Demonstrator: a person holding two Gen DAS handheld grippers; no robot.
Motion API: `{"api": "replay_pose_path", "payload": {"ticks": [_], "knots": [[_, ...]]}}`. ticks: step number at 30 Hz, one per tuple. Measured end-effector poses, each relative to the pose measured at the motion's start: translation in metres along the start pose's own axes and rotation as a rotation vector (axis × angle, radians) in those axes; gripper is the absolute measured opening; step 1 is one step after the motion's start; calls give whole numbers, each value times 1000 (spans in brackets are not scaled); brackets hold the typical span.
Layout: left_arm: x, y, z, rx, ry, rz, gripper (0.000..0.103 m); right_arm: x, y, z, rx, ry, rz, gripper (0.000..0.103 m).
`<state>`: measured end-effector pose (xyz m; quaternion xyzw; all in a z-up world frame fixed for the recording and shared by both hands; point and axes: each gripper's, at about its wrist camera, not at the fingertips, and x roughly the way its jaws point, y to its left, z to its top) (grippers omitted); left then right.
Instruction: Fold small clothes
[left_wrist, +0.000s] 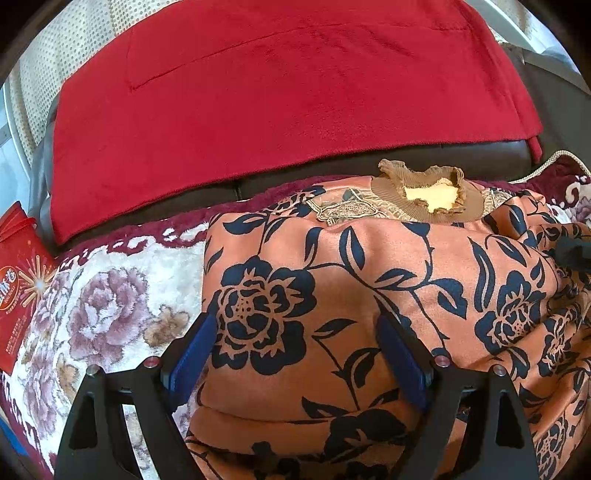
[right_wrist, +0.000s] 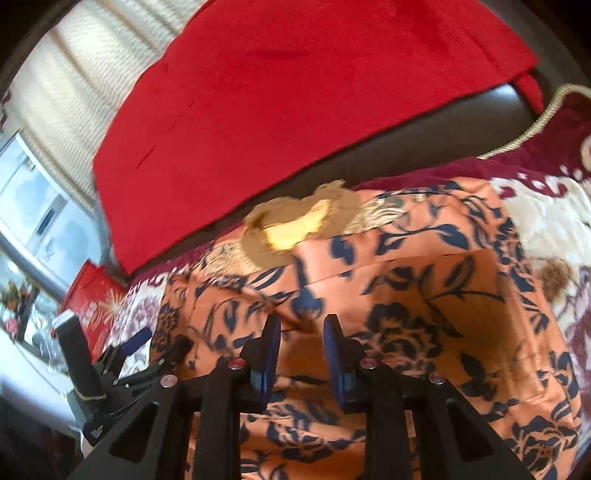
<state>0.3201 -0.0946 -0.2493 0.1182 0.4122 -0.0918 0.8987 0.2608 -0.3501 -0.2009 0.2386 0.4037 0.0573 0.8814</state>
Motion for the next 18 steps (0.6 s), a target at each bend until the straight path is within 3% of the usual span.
{"api": "replay_pose_path", "payload": {"ticks": [4, 7, 16, 18], "knots": [[-3, 0, -1, 0, 3, 6, 88, 24, 4, -7, -29, 121, -35, 31], [-8, 1, -2, 4, 7, 3, 88, 18, 12, -6, -70, 108, -51, 31], [-53, 32, -34, -56, -22, 16, 88, -69, -16, -12, -26, -60, -20, 33], [-68, 41, -53, -63, -31, 44, 88, -95, -27, -20, -10, -105, -32, 50]]}}
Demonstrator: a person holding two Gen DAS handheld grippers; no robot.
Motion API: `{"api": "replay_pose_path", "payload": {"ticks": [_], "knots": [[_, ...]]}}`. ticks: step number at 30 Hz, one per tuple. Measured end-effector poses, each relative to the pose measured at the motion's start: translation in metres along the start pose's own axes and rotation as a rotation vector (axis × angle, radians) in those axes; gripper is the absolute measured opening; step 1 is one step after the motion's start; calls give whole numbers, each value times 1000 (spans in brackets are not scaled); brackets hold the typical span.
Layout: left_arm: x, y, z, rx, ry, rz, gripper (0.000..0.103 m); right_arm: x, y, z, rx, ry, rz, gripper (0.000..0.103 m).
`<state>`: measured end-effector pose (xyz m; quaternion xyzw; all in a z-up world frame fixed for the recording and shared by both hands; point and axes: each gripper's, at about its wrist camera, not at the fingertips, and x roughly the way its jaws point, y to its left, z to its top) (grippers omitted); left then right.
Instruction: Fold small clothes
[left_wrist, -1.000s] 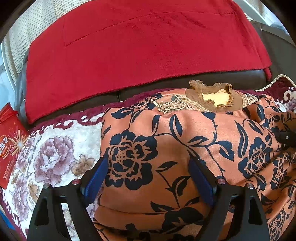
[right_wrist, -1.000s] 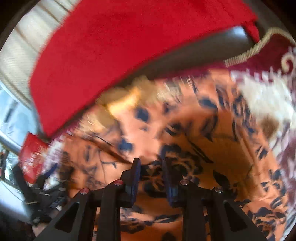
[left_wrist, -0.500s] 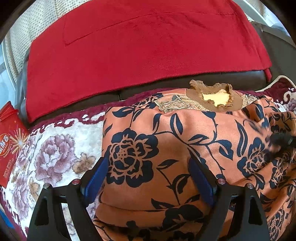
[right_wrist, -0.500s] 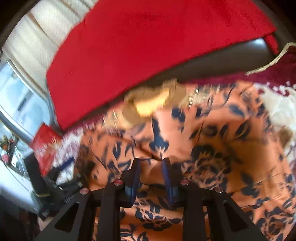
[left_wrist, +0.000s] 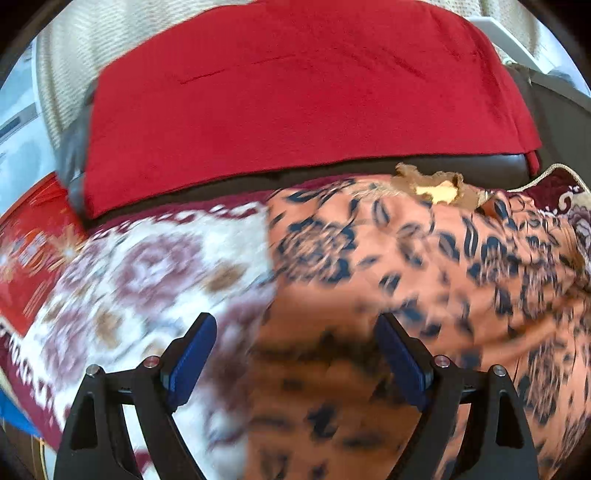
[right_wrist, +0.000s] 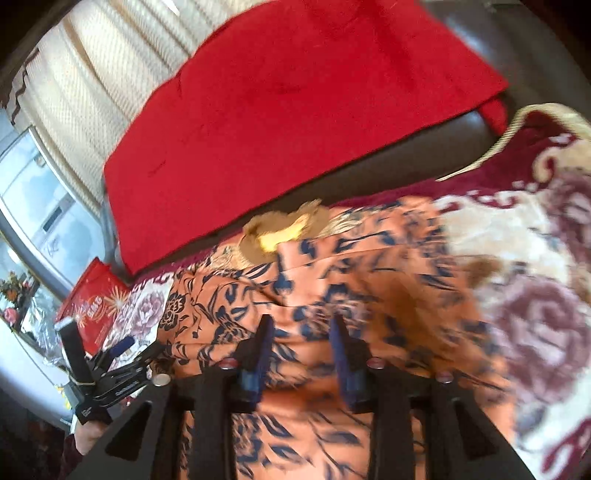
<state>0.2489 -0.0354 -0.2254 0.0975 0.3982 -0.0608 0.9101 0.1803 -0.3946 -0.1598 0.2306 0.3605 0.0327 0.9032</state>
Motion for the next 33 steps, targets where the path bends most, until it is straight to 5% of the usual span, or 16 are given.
{"api": "replay_pose_path", "payload": {"ticks": [1, 2, 9, 13, 18, 22, 26, 28, 31, 33], "knots": [[-11, 7, -14, 1, -9, 38, 88, -14, -8, -6, 26, -32, 0, 79], [-19, 12, -25, -3, -15, 62, 88, -26, -15, -12, 46, -59, 2, 85], [-73, 47, -99, -43, 52, 60, 88, -95, -54, -66, 118, -15, -49, 85], [-82, 58, -134, -109, 142, -21, 88, -114, -70, -101, 152, 59, -87, 85], [-75, 62, -163, -167, 248, -96, 88, -102, -86, -148, 332, 156, 8, 85], [-72, 68, -170, -243, 278, -170, 87, -78, -79, -159, 404, 215, -64, 85], [-69, 66, -174, -240, 283, -228, 46, -59, -76, -169, 484, 252, -196, 85], [-66, 66, -178, -240, 295, -258, 41, -60, -71, -171, 469, 227, -232, 83], [-68, 64, -184, -232, 295, -280, 40, -63, -60, -176, 407, 227, -286, 63], [-65, 63, -186, -230, 308, -302, 53, -66, -57, -180, 366, 231, -293, 46]]}}
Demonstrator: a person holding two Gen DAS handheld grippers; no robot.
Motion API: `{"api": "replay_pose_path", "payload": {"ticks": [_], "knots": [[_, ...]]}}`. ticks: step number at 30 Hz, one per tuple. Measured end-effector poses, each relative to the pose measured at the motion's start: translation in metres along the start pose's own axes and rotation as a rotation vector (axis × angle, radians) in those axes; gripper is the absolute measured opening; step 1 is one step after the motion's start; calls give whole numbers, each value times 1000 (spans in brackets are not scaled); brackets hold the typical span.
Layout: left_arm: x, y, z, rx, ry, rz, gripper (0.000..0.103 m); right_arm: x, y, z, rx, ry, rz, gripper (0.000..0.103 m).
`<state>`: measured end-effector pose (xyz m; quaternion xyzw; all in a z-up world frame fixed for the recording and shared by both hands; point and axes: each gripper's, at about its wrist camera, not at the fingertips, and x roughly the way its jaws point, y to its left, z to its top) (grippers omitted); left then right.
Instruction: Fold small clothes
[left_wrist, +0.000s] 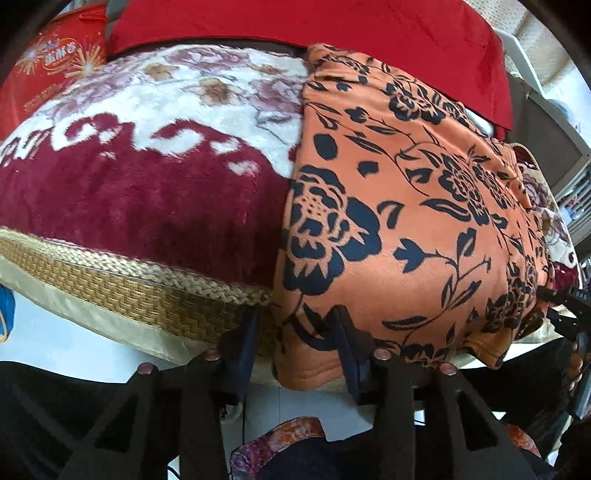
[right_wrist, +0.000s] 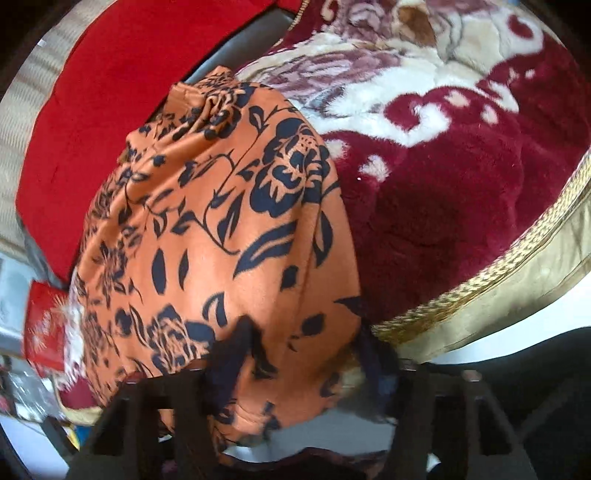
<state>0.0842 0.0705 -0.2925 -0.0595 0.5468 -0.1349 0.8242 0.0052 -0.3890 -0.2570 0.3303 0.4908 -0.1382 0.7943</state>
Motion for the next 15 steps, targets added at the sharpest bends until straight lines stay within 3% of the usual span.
{"api": "replay_pose_path", "payload": {"ticks": [2, 5, 7, 8, 9, 10, 11, 12, 15], "knots": [[4, 0, -2, -8, 21, -22, 70, -4, -4, -5, -11, 14, 14, 32], [10, 1, -6, -9, 33, -52, 70, -10, -16, -12, -4, 28, 33, 31], [14, -1, -8, -5, 42, -88, 62, -8, -21, -13, 5, 72, 73, 34], [15, -2, -8, 0, 49, -107, 48, -8, -24, -14, 19, 86, 84, 34], [17, -4, -8, 7, 56, -119, 40, -6, -27, -13, 35, 103, 89, 36], [20, -7, -7, 11, 54, -121, 38, -4, -26, -13, 38, 122, 80, 51], [21, -9, -4, 13, 51, -122, 33, -2, -23, -11, 34, 141, 76, 77], [22, -7, -4, 8, 51, -128, 28, 2, -21, -13, 30, 161, 77, 79], [23, 3, -3, -36, 66, -151, 30, 1, -19, -19, 25, 141, 122, 77]]}}
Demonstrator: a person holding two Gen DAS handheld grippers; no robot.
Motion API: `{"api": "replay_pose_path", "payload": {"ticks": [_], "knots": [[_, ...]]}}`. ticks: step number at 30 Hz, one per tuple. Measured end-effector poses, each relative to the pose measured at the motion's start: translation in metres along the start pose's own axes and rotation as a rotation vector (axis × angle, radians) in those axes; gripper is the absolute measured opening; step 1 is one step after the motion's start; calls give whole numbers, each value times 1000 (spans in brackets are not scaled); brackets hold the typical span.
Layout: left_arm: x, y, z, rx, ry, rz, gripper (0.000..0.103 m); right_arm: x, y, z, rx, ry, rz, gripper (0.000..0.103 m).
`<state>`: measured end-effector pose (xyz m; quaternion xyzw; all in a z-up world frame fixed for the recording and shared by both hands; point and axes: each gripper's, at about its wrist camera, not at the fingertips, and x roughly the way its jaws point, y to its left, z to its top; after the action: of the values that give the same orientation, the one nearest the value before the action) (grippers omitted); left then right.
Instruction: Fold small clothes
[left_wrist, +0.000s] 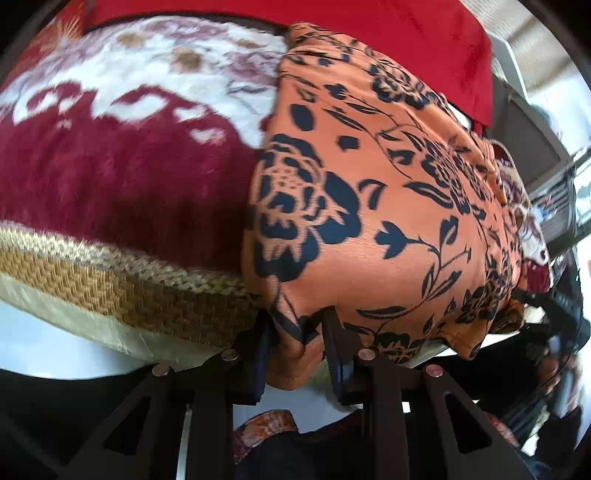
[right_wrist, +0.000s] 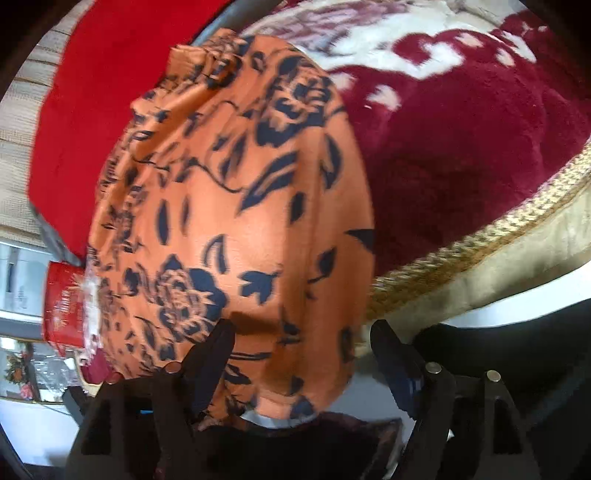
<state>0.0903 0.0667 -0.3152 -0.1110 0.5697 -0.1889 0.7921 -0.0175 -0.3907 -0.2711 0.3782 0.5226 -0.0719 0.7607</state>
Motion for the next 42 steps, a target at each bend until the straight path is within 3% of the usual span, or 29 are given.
{"api": "replay_pose_path", "payload": {"ticks": [1, 2, 5, 6, 8, 11, 14, 19, 24, 28, 33, 38, 42], "knots": [[1, 2, 0, -14, 5, 5, 35, 0, 2, -1, -14, -5, 6, 74], [3, 4, 0, -21, 10, 22, 44, 1, 3, -2, -25, 0, 0, 56], [4, 5, 1, 1, 2, 22, 44, 3, -2, -3, -13, 11, -14, 35], [5, 5, 1, 12, -3, 20, 35, 1, -5, -5, -15, 12, -11, 31], [7, 1, 8, 16, 5, -41, 5, -4, -11, -7, -18, 12, -4, 16], [0, -7, 11, 46, -19, -52, 5, -17, -25, -4, 6, 4, 71, 13], [-28, -14, 21, 34, -61, -206, 5, -44, -33, -2, 30, -25, 206, 13], [-88, -31, 60, 64, -165, -358, 5, -89, -21, 21, 3, -118, 429, 13], [-114, -43, 114, 50, -217, -422, 5, -119, 7, 61, -24, -219, 568, 13], [-115, -45, 171, 42, -270, -406, 5, -128, 37, 105, -34, -295, 597, 13], [-96, -37, 241, -52, -326, -414, 5, -116, 63, 175, 7, -370, 606, 13], [-46, -23, 306, -162, -349, -392, 5, -69, 74, 255, 116, -420, 597, 13], [16, -7, 337, -237, -301, -340, 6, -15, 67, 311, 227, -446, 539, 13]]}}
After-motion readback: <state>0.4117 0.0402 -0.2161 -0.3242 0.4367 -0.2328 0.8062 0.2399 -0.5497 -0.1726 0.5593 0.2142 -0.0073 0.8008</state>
